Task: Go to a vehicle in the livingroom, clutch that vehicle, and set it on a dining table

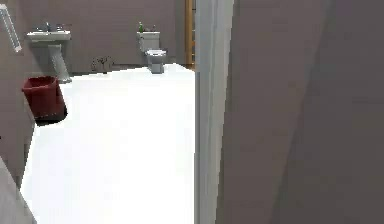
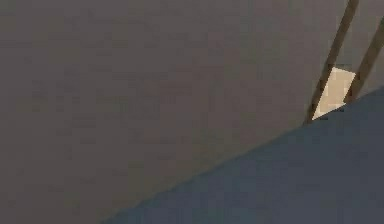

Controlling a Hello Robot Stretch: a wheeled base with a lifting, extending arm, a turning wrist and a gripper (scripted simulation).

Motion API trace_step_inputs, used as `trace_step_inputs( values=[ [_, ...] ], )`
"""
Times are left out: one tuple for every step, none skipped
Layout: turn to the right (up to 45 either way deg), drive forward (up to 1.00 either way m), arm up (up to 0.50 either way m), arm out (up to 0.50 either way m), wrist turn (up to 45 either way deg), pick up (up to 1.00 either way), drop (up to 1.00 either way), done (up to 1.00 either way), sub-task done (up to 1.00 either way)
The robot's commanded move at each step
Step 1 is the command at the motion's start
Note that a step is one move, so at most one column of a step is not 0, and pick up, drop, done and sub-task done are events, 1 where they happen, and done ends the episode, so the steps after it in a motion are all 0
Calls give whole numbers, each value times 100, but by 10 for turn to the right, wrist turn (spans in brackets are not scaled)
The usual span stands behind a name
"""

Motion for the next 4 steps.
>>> trace_step_inputs(
  values=[
    [-270,0,0,0,0,0,0,0,0],
    [0,85,0,0,0,0,0,0,0],
    [360,0,0,0,0,0,0,0,0],
    [0,75,0,0,0,0,0,0,0]
  ],
)
